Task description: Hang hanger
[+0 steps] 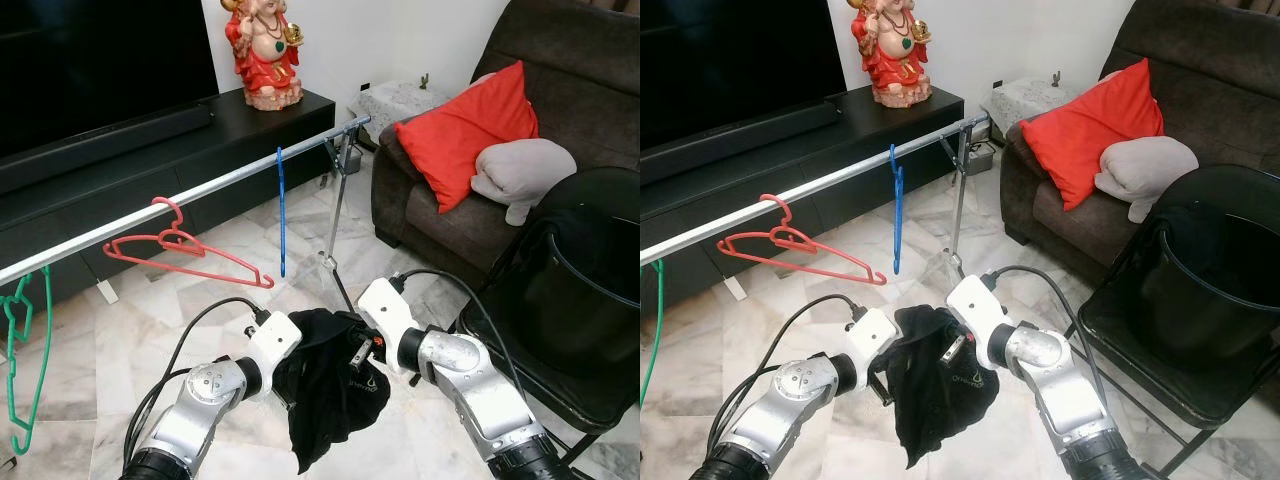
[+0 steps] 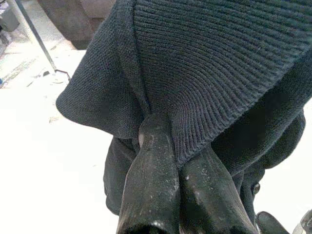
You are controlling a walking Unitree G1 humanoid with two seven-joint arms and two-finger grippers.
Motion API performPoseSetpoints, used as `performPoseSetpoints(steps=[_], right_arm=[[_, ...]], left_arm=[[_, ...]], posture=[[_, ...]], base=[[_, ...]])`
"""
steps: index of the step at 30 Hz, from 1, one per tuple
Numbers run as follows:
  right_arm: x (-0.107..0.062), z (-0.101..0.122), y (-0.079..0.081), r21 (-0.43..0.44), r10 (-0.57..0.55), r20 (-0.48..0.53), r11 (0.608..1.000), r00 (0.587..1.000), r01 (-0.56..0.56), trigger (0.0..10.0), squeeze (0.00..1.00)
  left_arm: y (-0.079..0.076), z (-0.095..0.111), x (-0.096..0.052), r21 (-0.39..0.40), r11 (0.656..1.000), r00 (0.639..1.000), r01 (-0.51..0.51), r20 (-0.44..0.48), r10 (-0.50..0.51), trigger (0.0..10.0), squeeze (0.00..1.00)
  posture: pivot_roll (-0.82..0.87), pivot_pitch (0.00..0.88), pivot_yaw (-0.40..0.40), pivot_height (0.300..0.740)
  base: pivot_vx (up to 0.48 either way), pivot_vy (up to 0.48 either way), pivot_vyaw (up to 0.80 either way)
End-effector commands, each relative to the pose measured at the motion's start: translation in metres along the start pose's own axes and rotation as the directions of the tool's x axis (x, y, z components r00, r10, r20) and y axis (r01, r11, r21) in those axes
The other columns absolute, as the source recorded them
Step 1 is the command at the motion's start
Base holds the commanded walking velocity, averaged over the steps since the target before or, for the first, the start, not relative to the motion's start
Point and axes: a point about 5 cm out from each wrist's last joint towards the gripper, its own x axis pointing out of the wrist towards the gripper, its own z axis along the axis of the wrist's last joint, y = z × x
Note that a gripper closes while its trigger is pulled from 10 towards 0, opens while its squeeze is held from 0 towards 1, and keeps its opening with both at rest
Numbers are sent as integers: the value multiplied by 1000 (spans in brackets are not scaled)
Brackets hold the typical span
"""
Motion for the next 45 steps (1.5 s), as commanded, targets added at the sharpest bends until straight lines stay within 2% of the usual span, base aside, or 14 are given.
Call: performPoseSetpoints(steps=[1, 45], right_arm=[[-2, 8, 1, -25, 2, 34, 1000, 999, -1, 10000, 0], [-2, 2, 2, -16, -4, 8, 1000, 1000, 4, 10000, 0]], left_arm=[[3, -2, -2, 2, 1000, 1000, -9, -14, 9, 0, 0], [-2, -2, -1, -12, 999, 999, 32, -7, -32, 0, 0]], posture=[[43, 95, 36, 740], [42, 81, 38, 740]], base=[[0, 0, 0], [0, 0, 0]])
